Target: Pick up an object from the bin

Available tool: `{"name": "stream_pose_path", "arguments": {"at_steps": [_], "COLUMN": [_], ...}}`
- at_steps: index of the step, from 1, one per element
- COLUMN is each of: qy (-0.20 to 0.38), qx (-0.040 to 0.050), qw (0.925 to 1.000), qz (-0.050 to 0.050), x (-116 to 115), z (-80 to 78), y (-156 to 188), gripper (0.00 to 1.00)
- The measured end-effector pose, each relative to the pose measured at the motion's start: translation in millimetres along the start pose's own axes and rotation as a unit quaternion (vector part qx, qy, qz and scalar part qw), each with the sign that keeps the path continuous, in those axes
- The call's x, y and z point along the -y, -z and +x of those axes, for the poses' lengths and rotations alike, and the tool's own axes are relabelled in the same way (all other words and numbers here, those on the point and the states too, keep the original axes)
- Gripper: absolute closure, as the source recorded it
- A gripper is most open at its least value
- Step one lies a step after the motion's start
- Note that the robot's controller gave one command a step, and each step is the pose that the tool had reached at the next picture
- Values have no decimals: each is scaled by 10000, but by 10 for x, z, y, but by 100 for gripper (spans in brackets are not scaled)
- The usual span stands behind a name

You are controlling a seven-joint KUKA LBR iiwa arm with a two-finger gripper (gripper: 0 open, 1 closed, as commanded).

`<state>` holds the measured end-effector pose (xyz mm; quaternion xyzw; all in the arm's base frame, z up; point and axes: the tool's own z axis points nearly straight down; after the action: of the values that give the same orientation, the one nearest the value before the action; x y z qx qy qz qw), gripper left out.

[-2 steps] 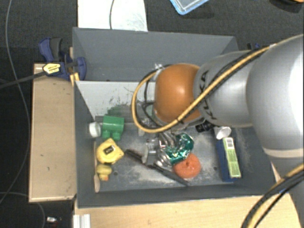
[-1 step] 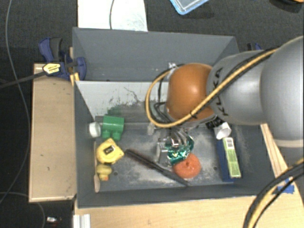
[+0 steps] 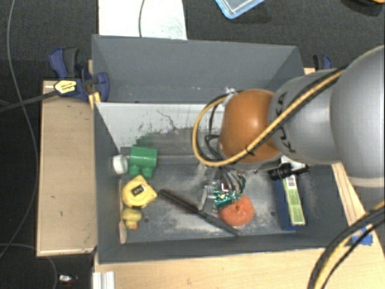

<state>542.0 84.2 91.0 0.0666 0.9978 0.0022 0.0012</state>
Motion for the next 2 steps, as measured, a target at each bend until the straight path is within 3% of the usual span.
{"name": "stream_pose_path", "arguments": {"at_steps": [1, 2], "qy": [747, -412], "qx": [3, 2], "qw": [9972, 9991], "qz": [4, 0], "x": [182, 653], "z": [6, 186], "y": [-89, -166], "gripper": [0, 0]}}
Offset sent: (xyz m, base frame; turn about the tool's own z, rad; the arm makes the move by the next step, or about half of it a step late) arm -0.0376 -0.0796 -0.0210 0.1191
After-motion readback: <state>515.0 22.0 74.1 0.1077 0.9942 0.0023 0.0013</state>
